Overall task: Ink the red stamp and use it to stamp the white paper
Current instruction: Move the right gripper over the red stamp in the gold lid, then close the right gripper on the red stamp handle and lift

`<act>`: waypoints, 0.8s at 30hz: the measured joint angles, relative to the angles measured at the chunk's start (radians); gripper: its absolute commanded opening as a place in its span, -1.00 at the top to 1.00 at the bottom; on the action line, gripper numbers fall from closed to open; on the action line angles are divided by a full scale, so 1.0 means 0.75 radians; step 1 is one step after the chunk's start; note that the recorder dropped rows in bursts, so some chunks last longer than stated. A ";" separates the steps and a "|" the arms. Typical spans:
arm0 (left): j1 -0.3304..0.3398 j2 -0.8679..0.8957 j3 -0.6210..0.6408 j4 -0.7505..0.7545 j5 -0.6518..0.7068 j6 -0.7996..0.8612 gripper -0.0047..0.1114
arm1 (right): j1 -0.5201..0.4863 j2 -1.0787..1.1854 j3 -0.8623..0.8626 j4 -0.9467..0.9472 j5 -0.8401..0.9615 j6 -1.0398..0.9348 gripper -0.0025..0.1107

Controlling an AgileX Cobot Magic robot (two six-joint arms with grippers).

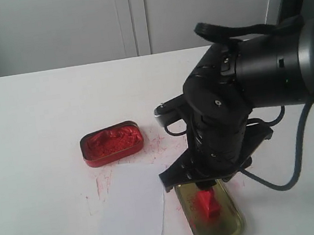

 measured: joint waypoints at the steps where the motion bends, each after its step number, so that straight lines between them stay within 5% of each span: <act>1: 0.000 0.000 0.000 0.000 0.000 0.000 0.92 | 0.000 0.006 0.003 0.000 -0.012 0.003 0.24; 20: 0.000 0.000 0.000 0.000 0.000 0.000 0.92 | 0.000 0.179 0.005 0.029 -0.123 0.022 0.24; 24: 0.000 0.000 0.000 0.000 0.000 0.000 0.92 | 0.000 0.203 0.005 0.040 -0.127 0.022 0.45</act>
